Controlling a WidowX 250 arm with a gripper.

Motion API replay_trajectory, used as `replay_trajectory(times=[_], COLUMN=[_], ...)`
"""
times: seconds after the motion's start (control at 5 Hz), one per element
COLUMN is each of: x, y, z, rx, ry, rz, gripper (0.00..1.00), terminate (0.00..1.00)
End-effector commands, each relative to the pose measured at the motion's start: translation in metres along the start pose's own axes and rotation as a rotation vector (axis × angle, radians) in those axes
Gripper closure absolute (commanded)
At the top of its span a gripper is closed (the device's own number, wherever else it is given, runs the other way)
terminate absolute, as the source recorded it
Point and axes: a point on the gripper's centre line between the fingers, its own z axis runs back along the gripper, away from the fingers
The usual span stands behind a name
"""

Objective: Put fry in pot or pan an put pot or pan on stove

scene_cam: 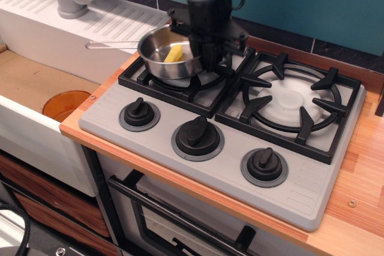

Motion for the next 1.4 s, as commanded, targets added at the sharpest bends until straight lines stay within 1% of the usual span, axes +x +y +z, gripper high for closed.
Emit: replay_trajectory(times=[0.0,0.2,0.4,0.6,0.8,1.0,1.2], x=[0.028,0.024,0.015,0.008,0.004,0.003,0.005], y=[-0.026,-0.054,-0.088,-0.115,-0.133,-0.133,-0.127], z=[0.074,0.088,0.089,0.082,0.066,0.046,0.02], rx=[0.034,0.063,0.095,0.121,0.146,0.135,0.124], ry=[-0.031,-0.017,-0.029,-0.048,-0.076,-0.111,-0.157], rz=[0.0,0.03,0.067,0.097,0.114,0.11,0.1], gripper=[1.0,1.0,1.0,1.0,1.0,1.0,1.0], terminate=[0.0,0.0,0.0,0.0,0.0,0.0,0.0])
